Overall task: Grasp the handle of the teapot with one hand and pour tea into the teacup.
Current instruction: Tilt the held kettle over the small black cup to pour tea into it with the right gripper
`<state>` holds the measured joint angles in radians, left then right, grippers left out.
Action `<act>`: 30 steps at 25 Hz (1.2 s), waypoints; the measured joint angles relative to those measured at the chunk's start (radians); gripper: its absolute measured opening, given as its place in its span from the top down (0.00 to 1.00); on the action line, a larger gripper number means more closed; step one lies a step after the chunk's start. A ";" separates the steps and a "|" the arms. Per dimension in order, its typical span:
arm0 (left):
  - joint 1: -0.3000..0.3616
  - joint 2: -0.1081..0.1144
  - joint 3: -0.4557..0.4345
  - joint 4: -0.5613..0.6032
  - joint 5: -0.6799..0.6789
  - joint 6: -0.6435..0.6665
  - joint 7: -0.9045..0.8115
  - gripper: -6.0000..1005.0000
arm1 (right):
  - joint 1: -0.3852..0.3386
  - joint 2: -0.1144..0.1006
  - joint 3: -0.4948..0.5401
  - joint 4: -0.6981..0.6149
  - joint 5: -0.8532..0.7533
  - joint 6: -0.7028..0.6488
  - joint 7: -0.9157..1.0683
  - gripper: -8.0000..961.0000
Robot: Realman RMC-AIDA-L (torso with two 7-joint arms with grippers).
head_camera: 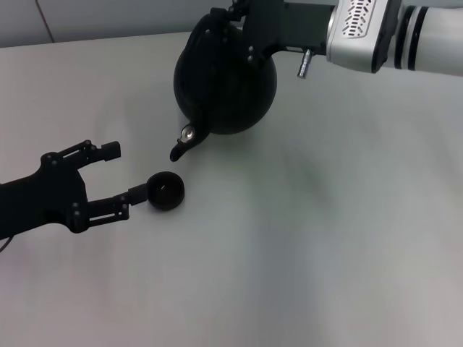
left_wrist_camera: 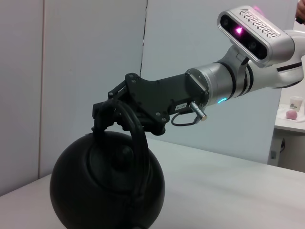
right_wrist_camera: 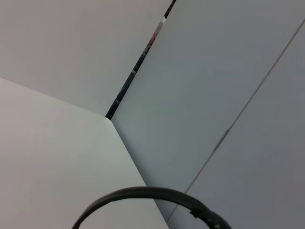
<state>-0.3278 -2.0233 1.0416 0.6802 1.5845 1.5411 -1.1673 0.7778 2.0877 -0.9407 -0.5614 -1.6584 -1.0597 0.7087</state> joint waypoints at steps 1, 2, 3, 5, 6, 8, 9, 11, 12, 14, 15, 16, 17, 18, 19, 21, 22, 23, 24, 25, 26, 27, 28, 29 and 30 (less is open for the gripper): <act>-0.001 -0.001 0.000 0.002 0.000 -0.004 0.000 0.14 | 0.001 0.000 -0.004 -0.001 0.000 0.002 -0.001 0.90; -0.001 -0.001 0.000 0.003 0.000 -0.004 0.000 0.14 | 0.002 0.000 -0.010 -0.001 0.001 0.005 -0.003 0.90; -0.001 -0.001 0.000 0.003 0.000 -0.005 0.000 0.14 | 0.003 0.000 -0.015 -0.001 0.003 0.006 -0.006 0.90; -0.001 -0.002 0.000 0.003 0.000 -0.005 0.000 0.14 | 0.005 0.000 -0.027 -0.002 0.017 0.011 -0.017 0.90; -0.001 -0.002 0.000 0.002 0.000 -0.008 0.000 0.14 | 0.005 0.000 -0.039 -0.001 0.031 0.017 -0.025 0.90; -0.001 -0.002 0.000 0.002 0.000 -0.012 0.000 0.14 | 0.006 0.000 -0.071 -0.001 0.060 0.035 -0.036 0.90; -0.001 -0.002 0.000 0.002 0.000 -0.013 0.000 0.14 | 0.003 0.000 -0.102 -0.005 0.082 0.054 -0.040 0.90; -0.001 -0.002 0.000 0.002 0.000 -0.015 0.000 0.14 | 0.003 0.000 -0.113 -0.006 0.088 0.062 -0.041 0.90; -0.002 -0.002 0.000 0.003 0.000 -0.018 0.000 0.14 | 0.003 0.000 -0.118 -0.006 0.090 0.065 -0.041 0.90; -0.003 -0.002 0.000 0.003 0.000 -0.019 -0.001 0.14 | 0.003 0.000 -0.122 -0.006 0.103 0.065 -0.043 0.90; -0.003 -0.002 0.000 0.003 0.000 -0.019 -0.001 0.14 | 0.003 0.000 -0.122 -0.006 0.103 0.065 -0.043 0.90; -0.003 -0.001 0.000 0.003 0.000 -0.020 -0.002 0.14 | 0.002 -0.001 -0.122 -0.007 0.108 0.064 -0.043 0.90; -0.004 -0.002 0.000 0.003 0.000 -0.020 -0.002 0.14 | 0.000 -0.002 -0.122 -0.007 0.113 0.062 -0.043 0.90; -0.004 -0.002 0.000 0.003 0.000 -0.021 -0.002 0.14 | -0.001 -0.003 -0.122 -0.007 0.115 0.062 -0.043 0.90; -0.004 -0.002 0.000 0.003 0.000 -0.021 -0.002 0.14 | -0.003 -0.004 -0.124 -0.008 0.116 0.061 -0.043 0.90; -0.004 -0.002 0.000 0.003 0.000 -0.022 -0.002 0.14 | -0.005 -0.004 -0.127 -0.009 0.116 0.060 -0.043 0.90; -0.004 -0.002 0.000 0.004 0.000 -0.022 -0.002 0.14 | -0.007 -0.004 -0.132 -0.011 0.116 0.060 -0.043 0.90; -0.004 -0.002 0.000 0.004 0.000 -0.022 -0.002 0.14 | -0.009 -0.004 -0.139 -0.014 0.116 0.059 -0.043 0.90; -0.004 -0.002 0.000 0.004 0.000 -0.022 -0.002 0.14 | -0.011 -0.004 -0.149 -0.019 0.117 0.059 -0.043 0.90; -0.004 -0.002 0.000 0.004 0.000 -0.022 -0.002 0.14 | -0.011 -0.004 -0.149 -0.019 0.117 0.059 -0.043 0.90; -0.005 -0.002 0.000 0.004 0.000 -0.023 -0.002 0.14 | -0.013 -0.004 -0.155 -0.020 0.117 0.059 -0.043 0.90; -0.006 -0.001 0.000 0.004 0.000 -0.023 -0.002 0.14 | -0.013 -0.004 -0.155 -0.020 0.117 0.059 -0.043 0.90; -0.006 -0.001 0.000 0.004 0.000 -0.023 -0.002 0.14 | -0.013 -0.004 -0.158 -0.021 0.117 0.058 -0.043 0.90; -0.006 -0.001 -0.001 0.004 0.000 -0.023 -0.002 0.14 | -0.014 -0.004 -0.162 -0.024 0.117 0.058 -0.043 0.90; -0.006 -0.001 -0.001 0.004 0.000 -0.023 -0.002 0.14 | -0.014 -0.004 -0.162 -0.024 0.117 0.058 -0.043 0.90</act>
<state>-0.3333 -2.0242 1.0408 0.6839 1.5846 1.5185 -1.1689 0.7641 2.0839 -1.1030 -0.5854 -1.5416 -1.0016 0.6659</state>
